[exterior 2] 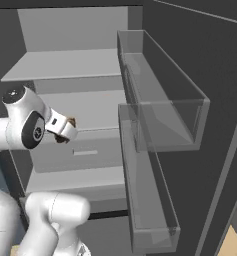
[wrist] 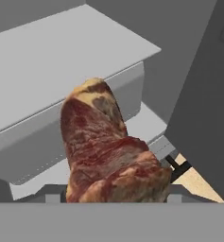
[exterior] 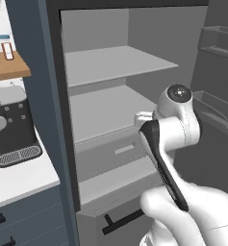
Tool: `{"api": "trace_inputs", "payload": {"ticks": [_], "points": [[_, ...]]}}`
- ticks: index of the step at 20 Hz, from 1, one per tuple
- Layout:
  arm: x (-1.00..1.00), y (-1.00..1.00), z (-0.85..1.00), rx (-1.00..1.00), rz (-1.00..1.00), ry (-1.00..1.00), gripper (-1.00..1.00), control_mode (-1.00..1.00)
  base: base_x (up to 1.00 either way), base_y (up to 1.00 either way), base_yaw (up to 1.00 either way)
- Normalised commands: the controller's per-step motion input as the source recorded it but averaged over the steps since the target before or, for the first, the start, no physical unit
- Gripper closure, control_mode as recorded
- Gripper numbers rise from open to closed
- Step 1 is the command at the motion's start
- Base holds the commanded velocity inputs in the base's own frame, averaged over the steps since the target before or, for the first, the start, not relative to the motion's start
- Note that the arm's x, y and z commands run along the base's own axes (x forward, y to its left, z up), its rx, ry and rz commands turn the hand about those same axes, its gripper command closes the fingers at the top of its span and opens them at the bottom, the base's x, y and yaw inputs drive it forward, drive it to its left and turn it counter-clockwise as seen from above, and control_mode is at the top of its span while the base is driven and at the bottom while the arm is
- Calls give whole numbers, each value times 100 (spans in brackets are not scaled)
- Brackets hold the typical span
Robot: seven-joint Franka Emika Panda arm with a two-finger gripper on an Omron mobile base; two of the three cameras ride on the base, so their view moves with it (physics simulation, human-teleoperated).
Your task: Place one potato and one steak in each tupperware on the nearby counter, to pack two identical lunches.
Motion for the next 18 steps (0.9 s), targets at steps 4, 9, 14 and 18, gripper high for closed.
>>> {"api": "trace_inputs", "payload": {"ticks": [4,9,14,18], "points": [[-75,0,0,-8,13,0,100,100,-25,0,5],[0,0,0,0,0,0,100,100,-100,48,22],[0,0,0,0,0,0,100,100,-68,100,25],[0,0,0,0,0,0,100,100,-53,100,23]]}}
